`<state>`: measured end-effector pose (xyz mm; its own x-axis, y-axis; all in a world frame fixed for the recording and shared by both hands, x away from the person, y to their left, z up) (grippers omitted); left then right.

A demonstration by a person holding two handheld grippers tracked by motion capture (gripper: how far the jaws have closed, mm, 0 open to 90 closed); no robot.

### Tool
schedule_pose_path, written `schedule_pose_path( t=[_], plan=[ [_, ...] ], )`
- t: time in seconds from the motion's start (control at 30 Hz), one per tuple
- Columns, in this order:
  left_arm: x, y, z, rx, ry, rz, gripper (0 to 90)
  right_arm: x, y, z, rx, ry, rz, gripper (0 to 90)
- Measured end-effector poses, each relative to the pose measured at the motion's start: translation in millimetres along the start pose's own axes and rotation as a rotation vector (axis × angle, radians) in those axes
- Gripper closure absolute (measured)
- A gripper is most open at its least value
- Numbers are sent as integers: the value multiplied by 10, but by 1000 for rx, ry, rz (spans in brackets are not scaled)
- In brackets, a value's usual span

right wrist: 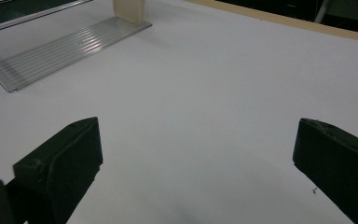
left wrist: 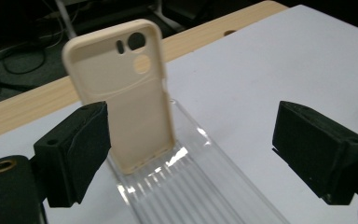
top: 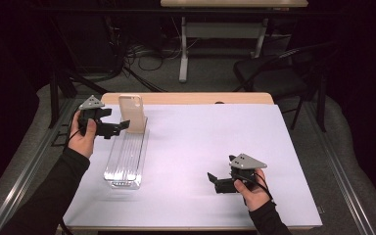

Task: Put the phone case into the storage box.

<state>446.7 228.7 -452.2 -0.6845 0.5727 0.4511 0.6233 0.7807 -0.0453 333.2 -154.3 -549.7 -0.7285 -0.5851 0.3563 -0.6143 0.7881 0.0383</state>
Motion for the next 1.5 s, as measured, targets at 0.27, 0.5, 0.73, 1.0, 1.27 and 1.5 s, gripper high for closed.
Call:
schedule_pose_path(
  t=[0.27, 0.5, 0.73, 1.0, 1.27, 1.5],
  plan=[
    [40, -190, -4, -6, -22, 54, 121, -17, 1, 6, -1, 6, -3, 11],
    [32, -298, 2, -29, -19, 74, 122, -23, -12, 13, -2, 9, -2, 10],
    [18, -371, 7, -39, -14, 97, 125, -24, -18, 30, -9, 14, -3, 11],
    [4, -431, 36, -35, -13, 120, 129, -32, -21, 39, -6, 16, -7, 11],
    [5, -547, 83, -45, -16, 146, 131, -15, -18, 34, -9, 12, -6, 10],
    [17, -711, 118, -44, -37, 191, 132, 6, -15, 19, -8, 5, -3, 11]
  ],
)
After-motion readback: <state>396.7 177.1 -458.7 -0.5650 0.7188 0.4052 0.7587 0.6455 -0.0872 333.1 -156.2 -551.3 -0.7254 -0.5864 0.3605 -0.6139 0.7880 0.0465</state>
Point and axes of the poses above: each handheld gripper's, and its own axes: x roughly backward along the jaws, z roughly out of its underside, y roughly to its left, the point moved 5 cm from there along -x, roughly forward along the jaws, and after that the axes turned 6 degrees about -y, right-handed, at the moved point
